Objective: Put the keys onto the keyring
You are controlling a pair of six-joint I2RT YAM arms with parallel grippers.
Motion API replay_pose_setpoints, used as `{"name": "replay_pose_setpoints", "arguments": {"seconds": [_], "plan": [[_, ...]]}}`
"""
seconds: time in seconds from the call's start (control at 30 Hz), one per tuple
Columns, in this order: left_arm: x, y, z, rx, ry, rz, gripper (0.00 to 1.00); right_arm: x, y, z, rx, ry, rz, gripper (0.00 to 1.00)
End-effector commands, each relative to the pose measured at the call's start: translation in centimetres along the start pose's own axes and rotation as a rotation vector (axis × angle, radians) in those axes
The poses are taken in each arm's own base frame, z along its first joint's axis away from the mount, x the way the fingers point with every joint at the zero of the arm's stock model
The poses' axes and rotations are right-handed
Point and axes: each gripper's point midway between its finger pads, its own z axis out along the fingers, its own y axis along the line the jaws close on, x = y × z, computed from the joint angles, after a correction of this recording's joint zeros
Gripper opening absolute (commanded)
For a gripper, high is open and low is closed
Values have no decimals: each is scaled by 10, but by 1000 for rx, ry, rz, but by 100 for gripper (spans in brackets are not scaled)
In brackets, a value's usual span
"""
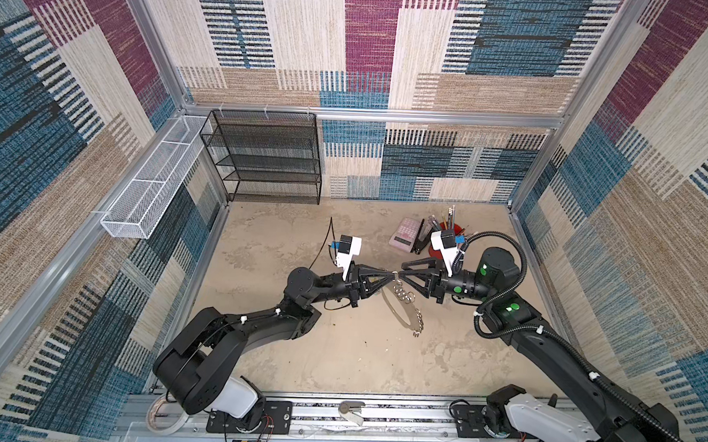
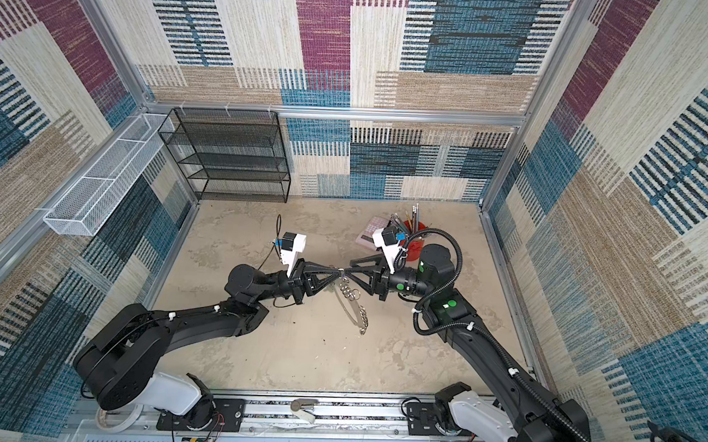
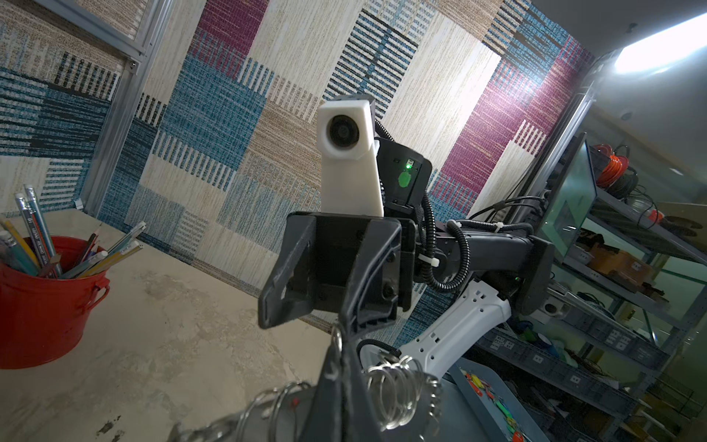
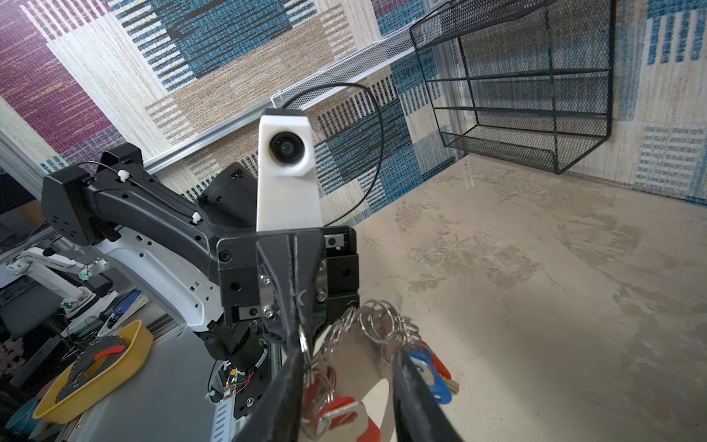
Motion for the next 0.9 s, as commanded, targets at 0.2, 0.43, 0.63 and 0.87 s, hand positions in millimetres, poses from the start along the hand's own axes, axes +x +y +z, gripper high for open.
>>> {"name": "replay_pose_setpoints", "arguments": {"seconds": [0.2, 0.43, 0.63, 0.87], "plan": [[-7, -12, 0, 45, -16, 52, 0, 2, 16, -1, -99, -5, 7, 26], [-6, -10, 0, 41, -14, 51, 0, 5, 18, 1, -137, 0, 27, 19], [-4, -9, 0, 39, -11, 48, 0, 5, 18, 3, -153, 2, 31, 16], [-3, -9, 0, 41, -6, 48, 0, 7, 19, 3, -162, 4, 38, 4]]}}
